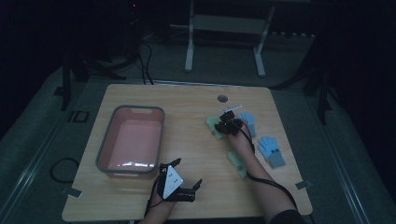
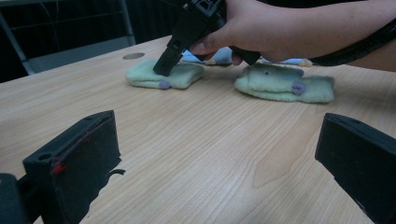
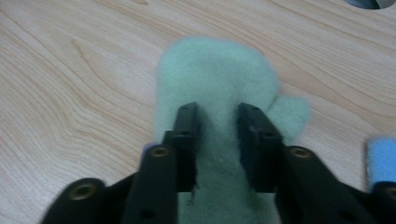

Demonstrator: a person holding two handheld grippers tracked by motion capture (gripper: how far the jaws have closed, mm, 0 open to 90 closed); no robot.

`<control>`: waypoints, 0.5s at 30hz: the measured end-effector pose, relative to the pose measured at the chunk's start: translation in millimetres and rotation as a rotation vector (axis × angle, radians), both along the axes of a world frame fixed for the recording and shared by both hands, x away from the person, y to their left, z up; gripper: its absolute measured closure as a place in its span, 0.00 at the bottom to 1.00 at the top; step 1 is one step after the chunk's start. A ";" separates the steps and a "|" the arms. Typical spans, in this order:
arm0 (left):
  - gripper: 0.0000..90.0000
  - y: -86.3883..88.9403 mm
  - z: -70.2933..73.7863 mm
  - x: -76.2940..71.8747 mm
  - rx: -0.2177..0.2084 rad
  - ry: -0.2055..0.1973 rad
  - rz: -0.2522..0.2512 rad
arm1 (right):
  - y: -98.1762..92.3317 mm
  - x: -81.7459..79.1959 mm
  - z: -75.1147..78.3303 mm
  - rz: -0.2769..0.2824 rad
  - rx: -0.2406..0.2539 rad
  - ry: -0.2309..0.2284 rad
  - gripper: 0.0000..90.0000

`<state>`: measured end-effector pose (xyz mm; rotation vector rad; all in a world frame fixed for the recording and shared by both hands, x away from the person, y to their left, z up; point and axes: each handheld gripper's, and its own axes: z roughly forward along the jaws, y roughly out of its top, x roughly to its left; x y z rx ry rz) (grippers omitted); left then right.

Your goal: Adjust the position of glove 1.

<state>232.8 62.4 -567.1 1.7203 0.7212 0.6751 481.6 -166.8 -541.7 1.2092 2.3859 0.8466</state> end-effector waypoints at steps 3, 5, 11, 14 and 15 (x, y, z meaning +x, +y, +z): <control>0.00 0.1 -0.1 -0.3 -0.004 -0.002 0.007 | 3.9 -2.5 1.0 -0.006 -0.020 -0.008 0.93; 0.00 0.5 -0.1 -0.1 -0.007 0.000 0.009 | 4.2 -3.1 2.3 -0.013 -0.018 -0.009 0.94; 0.00 1.0 -0.1 -0.3 -0.011 -0.002 0.021 | 1.7 -26.5 36.6 -0.048 0.058 -0.024 0.95; 0.00 0.3 -0.4 -1.9 -0.011 -0.015 0.034 | 3.1 -43.6 55.0 -0.050 0.071 -0.041 0.95; 0.00 0.3 -0.4 -1.9 -0.011 -0.015 0.034 | 3.7 -49.7 60.7 -0.054 0.081 -0.046 0.95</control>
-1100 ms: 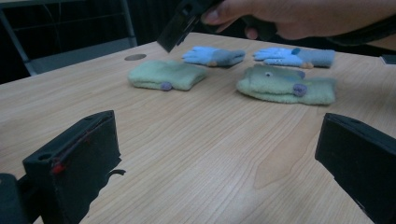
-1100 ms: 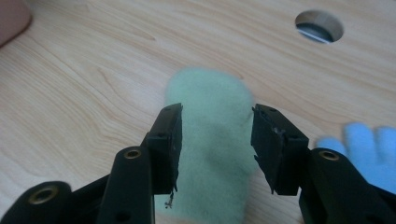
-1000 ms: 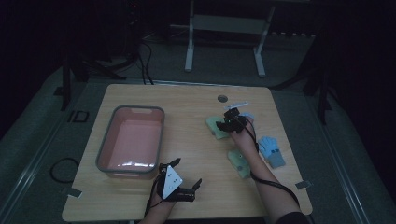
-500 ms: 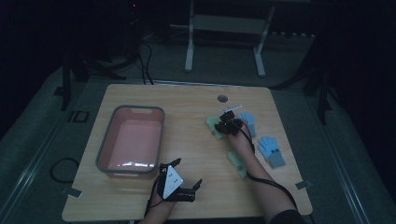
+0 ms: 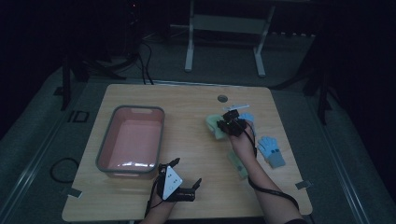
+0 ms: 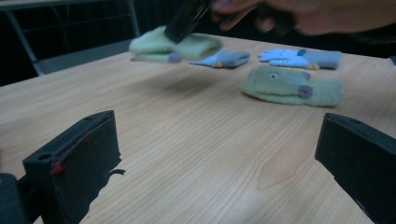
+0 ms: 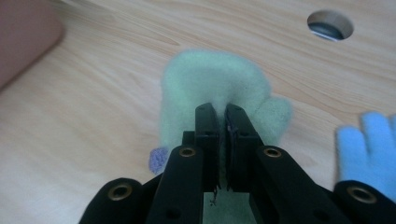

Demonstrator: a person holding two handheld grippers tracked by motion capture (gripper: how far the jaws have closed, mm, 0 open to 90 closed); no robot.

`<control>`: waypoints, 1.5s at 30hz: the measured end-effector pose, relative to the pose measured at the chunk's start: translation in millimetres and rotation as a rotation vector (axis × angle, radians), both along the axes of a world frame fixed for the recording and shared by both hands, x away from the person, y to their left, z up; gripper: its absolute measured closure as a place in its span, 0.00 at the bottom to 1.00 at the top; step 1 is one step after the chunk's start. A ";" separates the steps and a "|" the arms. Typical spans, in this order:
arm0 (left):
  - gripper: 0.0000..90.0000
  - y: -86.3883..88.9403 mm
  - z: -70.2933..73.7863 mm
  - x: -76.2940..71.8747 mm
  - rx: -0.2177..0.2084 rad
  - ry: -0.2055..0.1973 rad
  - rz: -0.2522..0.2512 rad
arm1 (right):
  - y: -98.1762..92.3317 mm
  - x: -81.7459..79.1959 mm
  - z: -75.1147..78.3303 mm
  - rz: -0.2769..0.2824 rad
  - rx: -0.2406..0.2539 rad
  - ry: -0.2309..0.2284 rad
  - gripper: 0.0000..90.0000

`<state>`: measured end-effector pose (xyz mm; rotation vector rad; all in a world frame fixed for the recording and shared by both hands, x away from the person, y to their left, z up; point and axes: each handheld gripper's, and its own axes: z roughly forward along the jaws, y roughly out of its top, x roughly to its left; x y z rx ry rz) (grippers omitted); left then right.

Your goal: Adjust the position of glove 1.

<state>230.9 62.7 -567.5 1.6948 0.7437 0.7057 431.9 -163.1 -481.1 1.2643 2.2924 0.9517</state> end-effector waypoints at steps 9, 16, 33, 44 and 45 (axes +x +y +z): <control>0.00 1.1 -0.3 -1.0 0.004 -0.015 0.027 | 15.4 -57.5 19.9 -0.061 0.046 -0.049 0.95; 0.00 2.1 -0.3 -1.0 0.001 -0.015 0.034 | 23.4 -94.8 1.8 -0.117 0.070 -0.035 0.95; 0.00 1.9 -0.6 -2.4 -0.001 -0.027 0.035 | 36.0 -117.9 -50.3 -0.219 0.096 0.030 0.95; 0.00 0.9 -0.4 -1.6 0.006 -0.019 0.019 | 40.9 -111.8 -64.6 -0.205 0.060 0.063 0.77; 0.00 0.8 -0.4 -1.6 0.005 -0.019 0.018 | 39.3 -111.5 -63.4 -0.197 0.066 0.065 0.73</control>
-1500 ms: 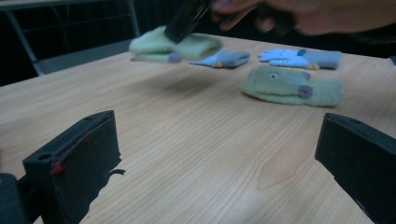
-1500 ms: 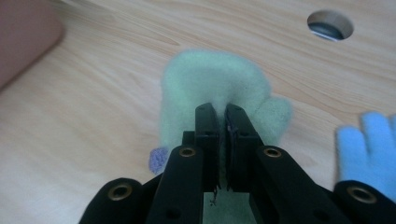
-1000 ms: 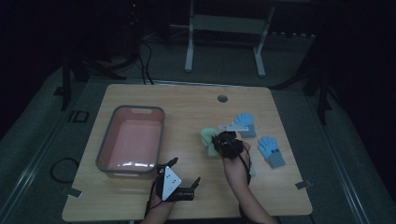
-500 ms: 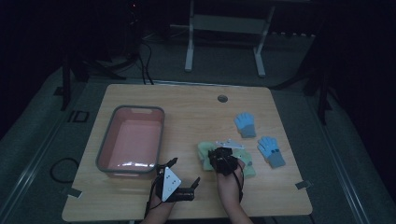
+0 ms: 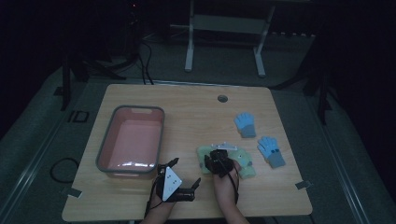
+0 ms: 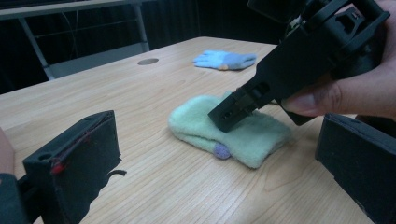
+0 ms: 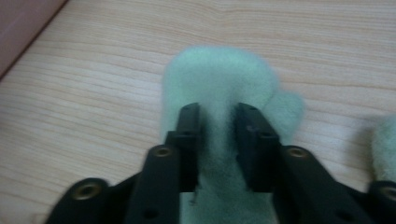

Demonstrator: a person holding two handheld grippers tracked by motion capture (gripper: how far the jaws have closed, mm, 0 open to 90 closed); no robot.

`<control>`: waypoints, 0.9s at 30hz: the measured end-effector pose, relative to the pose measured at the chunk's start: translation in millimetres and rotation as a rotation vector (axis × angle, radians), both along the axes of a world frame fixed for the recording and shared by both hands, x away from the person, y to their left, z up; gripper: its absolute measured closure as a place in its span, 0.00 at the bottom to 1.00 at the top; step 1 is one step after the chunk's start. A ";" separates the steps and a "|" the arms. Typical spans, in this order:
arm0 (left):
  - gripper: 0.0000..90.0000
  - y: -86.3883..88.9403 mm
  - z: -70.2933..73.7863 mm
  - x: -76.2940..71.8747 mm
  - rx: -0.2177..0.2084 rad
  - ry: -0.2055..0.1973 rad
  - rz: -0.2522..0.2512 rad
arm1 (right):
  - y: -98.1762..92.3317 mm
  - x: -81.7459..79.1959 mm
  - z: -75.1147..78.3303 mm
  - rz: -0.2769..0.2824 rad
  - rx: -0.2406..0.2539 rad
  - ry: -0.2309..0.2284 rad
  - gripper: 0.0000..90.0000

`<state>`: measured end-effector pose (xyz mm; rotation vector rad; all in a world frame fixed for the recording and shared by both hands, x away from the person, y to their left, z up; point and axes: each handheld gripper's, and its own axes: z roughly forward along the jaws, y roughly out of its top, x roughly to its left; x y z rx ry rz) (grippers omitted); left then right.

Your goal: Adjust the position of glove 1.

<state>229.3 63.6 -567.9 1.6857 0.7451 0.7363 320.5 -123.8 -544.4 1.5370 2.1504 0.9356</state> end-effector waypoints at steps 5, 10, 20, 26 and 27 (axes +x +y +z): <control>0.00 -1.3 0.0 -0.5 0.008 -0.004 -0.004 | -6.1 -1.9 15.0 0.032 0.009 -0.042 0.70; 0.00 -1.7 0.0 -0.5 0.011 -0.005 -0.006 | -17.6 2.4 33.1 0.107 -0.020 -0.107 0.69; 0.00 -2.9 0.0 -1.8 0.021 -0.014 -0.018 | -68.7 19.1 47.2 0.179 -0.051 -0.107 0.70; 0.00 -3.2 -0.2 -2.2 0.021 -0.019 -0.019 | -106.3 21.1 51.7 0.225 -0.072 -0.122 0.71; 0.00 -3.3 -0.2 -2.2 0.022 -0.019 -0.019 | -111.7 20.8 51.6 0.231 -0.071 -0.117 0.71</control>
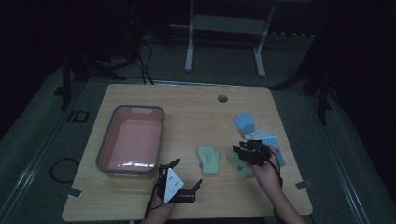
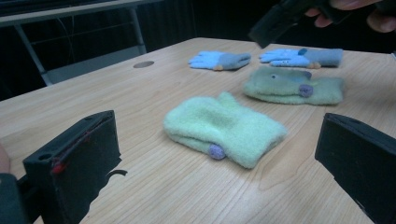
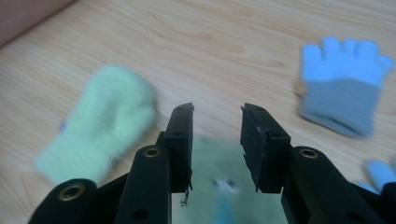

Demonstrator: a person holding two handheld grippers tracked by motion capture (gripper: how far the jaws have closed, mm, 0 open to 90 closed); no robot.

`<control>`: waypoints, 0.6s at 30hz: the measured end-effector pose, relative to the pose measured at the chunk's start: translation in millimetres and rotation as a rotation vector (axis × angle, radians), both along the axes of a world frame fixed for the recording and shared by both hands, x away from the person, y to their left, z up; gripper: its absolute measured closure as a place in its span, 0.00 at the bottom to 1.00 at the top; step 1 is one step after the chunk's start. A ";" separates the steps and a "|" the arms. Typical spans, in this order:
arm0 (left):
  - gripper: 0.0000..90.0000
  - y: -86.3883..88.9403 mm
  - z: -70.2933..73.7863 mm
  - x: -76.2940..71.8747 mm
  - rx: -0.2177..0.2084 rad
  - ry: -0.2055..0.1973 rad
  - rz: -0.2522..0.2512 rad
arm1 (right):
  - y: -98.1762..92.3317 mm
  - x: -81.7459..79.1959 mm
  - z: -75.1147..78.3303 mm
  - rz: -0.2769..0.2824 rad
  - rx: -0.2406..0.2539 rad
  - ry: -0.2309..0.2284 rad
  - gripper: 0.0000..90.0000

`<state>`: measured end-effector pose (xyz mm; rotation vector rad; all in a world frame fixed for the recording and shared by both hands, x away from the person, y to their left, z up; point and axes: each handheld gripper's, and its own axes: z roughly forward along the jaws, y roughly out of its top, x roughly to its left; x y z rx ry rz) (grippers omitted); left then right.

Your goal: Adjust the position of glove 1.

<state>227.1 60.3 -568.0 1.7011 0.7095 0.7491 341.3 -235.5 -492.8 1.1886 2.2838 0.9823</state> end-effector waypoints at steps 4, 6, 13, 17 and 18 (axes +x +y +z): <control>0.00 -0.1 0.0 0.0 0.000 0.000 0.001 | -14.1 -4.0 -2.6 0.015 -0.006 0.008 0.71; 0.00 0.0 0.0 -0.1 0.001 0.000 0.002 | -20.9 -9.0 -9.6 0.031 -0.013 0.024 0.71; 0.00 -0.4 0.0 -0.2 0.006 -0.002 0.000 | -27.1 -11.3 -36.8 0.047 -0.042 0.062 0.70; 0.00 -0.3 0.0 -0.2 0.004 -0.003 0.000 | -26.8 -10.7 -48.7 0.075 -0.063 0.053 0.70; 0.00 -0.4 0.0 -0.3 0.006 -0.003 0.000 | -26.9 -10.8 -49.8 0.081 -0.062 0.048 0.70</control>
